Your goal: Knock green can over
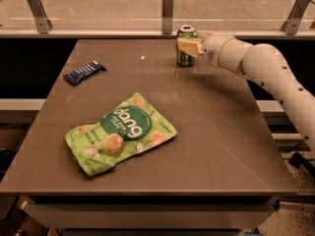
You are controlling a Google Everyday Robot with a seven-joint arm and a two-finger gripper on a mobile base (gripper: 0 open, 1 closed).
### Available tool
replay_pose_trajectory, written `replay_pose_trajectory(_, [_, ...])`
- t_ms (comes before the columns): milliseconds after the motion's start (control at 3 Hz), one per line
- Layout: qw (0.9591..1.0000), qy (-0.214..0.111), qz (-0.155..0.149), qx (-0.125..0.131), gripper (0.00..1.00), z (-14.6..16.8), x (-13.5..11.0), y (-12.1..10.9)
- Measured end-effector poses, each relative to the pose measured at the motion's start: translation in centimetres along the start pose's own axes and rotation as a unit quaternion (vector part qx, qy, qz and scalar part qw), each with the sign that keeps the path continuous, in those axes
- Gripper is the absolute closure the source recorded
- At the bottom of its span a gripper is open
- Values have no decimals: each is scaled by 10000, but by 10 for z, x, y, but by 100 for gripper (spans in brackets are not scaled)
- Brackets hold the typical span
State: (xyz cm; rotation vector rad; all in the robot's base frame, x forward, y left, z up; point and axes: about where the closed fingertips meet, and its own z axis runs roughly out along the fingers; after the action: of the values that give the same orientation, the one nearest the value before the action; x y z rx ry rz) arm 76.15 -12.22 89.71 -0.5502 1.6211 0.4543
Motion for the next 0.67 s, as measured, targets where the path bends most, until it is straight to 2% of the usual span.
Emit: replay_pose_trajectory(667, [9981,595,-185,-16,100,-13,-12,-3])
